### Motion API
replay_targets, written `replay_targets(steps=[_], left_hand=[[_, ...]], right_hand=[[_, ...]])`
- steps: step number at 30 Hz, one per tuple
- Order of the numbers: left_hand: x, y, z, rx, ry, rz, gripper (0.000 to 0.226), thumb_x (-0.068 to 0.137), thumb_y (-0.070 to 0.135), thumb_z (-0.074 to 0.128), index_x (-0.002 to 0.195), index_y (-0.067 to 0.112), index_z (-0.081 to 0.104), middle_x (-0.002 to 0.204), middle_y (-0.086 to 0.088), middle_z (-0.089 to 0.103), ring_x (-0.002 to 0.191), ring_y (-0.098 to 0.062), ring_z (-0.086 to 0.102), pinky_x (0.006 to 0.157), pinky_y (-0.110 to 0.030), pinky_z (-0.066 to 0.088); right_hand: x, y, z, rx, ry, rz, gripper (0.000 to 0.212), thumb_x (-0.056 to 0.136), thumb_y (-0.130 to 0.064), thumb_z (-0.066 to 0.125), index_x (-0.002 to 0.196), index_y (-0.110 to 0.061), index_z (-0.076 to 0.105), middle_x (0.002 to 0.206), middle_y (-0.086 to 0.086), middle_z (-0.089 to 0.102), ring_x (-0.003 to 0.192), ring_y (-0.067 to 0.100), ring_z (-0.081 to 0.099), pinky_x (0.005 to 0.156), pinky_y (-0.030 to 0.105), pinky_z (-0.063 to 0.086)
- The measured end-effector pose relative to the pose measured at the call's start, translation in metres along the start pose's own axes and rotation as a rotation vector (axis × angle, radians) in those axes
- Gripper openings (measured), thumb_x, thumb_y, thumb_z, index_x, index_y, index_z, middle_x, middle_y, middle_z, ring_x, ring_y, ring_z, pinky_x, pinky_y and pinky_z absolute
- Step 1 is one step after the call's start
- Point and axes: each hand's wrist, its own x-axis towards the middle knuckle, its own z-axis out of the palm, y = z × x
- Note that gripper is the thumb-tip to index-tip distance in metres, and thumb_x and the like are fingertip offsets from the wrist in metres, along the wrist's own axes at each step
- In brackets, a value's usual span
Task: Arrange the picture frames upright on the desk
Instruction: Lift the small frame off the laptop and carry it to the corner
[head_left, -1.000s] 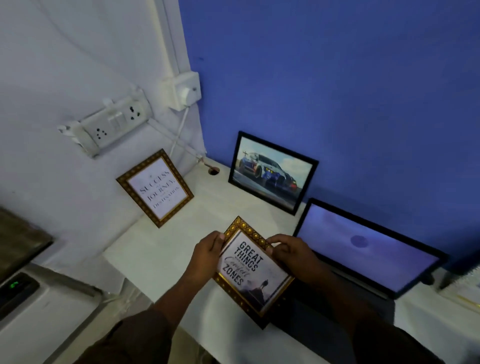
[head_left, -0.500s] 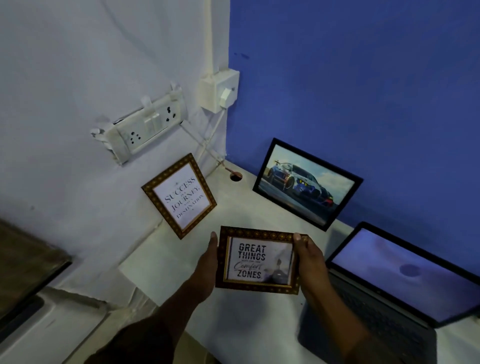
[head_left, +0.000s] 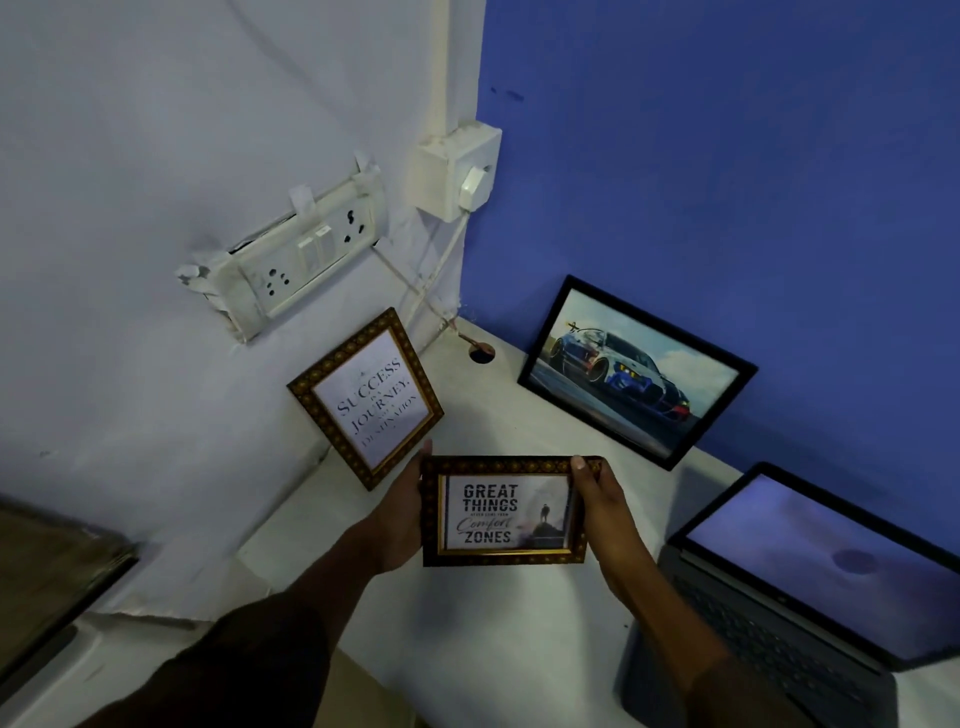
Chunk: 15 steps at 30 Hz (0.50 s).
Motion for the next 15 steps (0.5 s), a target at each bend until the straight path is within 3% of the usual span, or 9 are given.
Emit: replay_targets(steps=[5, 7, 9, 12, 15], left_hand=[[0.027, 0.003, -0.001, 0.019, 0.094, 0.009, 0.069, 0.093, 0.066, 0.035, 0.122, 0.014, 0.07, 0.129, -0.023, 0.067, 0.124, -0.039, 0.06, 0.114, -0.057, 0.036], [0.04, 0.003, -0.003, 0.033, 0.131, -0.005, 0.076, 0.084, 0.07, 0.043, 0.127, 0.011, 0.067, 0.127, -0.023, 0.067, 0.123, -0.04, 0.061, 0.114, -0.056, 0.037], [0.054, 0.003, -0.005, 0.057, 0.155, -0.027, 0.079, 0.083, 0.072, 0.046, 0.127, 0.009, 0.067, 0.125, -0.023, 0.069, 0.121, -0.04, 0.063, 0.114, -0.054, 0.038], [0.068, 0.003, -0.002, 0.099, 0.179, -0.055, 0.07, 0.093, 0.068, 0.04, 0.113, 0.009, 0.073, 0.12, -0.024, 0.071, 0.118, -0.041, 0.064, 0.112, -0.05, 0.042], [0.076, -0.004, -0.005, 0.162, 0.178, -0.086, 0.075, 0.095, 0.067, 0.033, 0.108, 0.005, 0.073, 0.117, -0.026, 0.071, 0.116, -0.04, 0.066, 0.109, -0.044, 0.045]], right_hand=[[0.021, -0.007, 0.0, -0.042, -0.043, 0.091, 0.043, 0.1, -0.056, 0.04, 0.112, -0.017, 0.056, 0.1, 0.002, 0.071, 0.084, 0.008, 0.068, 0.063, 0.014, 0.048], [0.029, -0.007, 0.0, -0.042, -0.03, 0.108, 0.043, 0.101, -0.056, 0.039, 0.113, -0.018, 0.055, 0.1, 0.001, 0.071, 0.085, 0.008, 0.068, 0.061, 0.012, 0.048], [0.035, -0.005, -0.002, -0.046, -0.013, 0.104, 0.04, 0.103, -0.051, 0.038, 0.112, -0.017, 0.055, 0.1, 0.001, 0.07, 0.087, 0.009, 0.067, 0.067, 0.017, 0.051], [0.045, 0.004, -0.007, -0.033, 0.017, 0.091, 0.034, 0.104, -0.046, 0.038, 0.102, -0.018, 0.057, 0.098, 0.004, 0.068, 0.09, 0.015, 0.065, 0.091, 0.035, 0.052], [0.052, 0.018, -0.008, -0.007, 0.035, 0.098, 0.032, 0.106, -0.041, 0.039, 0.098, -0.018, 0.058, 0.096, 0.005, 0.067, 0.089, 0.017, 0.064, 0.094, 0.039, 0.049]])
